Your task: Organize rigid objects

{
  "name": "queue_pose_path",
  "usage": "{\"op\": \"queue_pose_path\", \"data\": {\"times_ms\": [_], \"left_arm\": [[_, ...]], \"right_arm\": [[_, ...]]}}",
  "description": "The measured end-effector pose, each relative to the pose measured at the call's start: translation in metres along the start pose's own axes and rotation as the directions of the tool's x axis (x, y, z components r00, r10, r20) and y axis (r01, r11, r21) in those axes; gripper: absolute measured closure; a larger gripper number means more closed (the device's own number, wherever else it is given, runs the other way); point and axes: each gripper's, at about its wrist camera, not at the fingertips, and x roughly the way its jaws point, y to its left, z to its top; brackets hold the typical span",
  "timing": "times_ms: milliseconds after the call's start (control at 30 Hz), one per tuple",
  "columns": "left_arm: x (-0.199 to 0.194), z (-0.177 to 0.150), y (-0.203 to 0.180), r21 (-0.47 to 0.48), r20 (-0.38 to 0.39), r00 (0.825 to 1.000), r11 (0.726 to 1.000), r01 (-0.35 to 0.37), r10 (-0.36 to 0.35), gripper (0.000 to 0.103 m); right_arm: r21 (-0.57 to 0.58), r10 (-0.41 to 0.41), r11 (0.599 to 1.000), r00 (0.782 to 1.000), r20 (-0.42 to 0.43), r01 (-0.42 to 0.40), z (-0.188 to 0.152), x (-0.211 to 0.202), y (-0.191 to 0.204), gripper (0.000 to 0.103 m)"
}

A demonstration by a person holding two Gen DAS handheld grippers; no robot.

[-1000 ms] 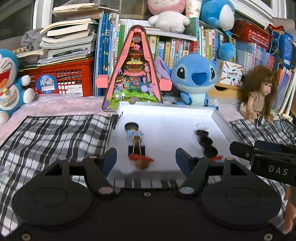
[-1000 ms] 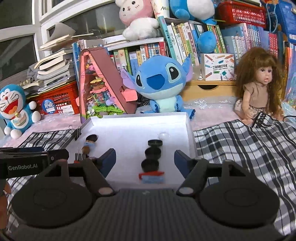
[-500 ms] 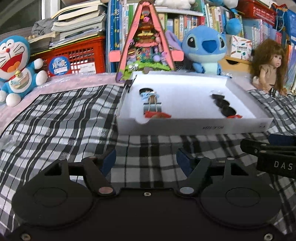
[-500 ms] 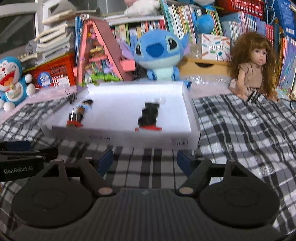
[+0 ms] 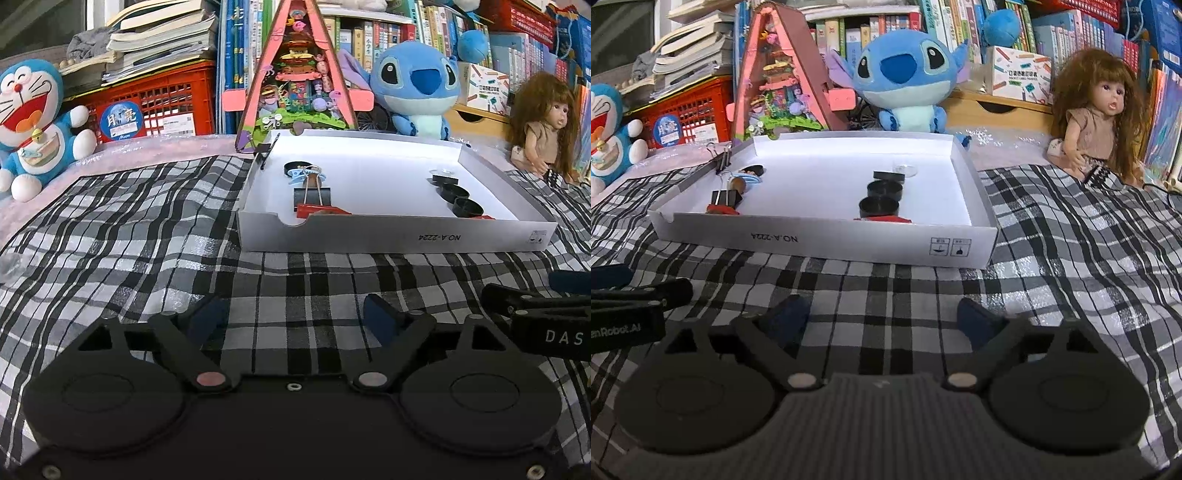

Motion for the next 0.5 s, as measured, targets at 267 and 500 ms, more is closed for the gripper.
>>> {"op": "queue_pose_path", "data": {"times_ms": [267,500], "left_arm": [[0.002,-0.0008,-0.0003,0.003,-0.015,1.0,1.0,0.008,-0.008,0.003],[0.0035,-0.0008,-0.0005,0.002,-0.02,1.0,1.0,0.007,-0.007,0.0]], "right_arm": [[0.006,-0.005,1.0,1.0,-0.016,0.005,-0.0007,0.0023,-0.0008,0.0],[0.005,-0.006,1.0,1.0,-0.016,0.006,-0.0007,0.0025,-0.0005,0.0]]}}
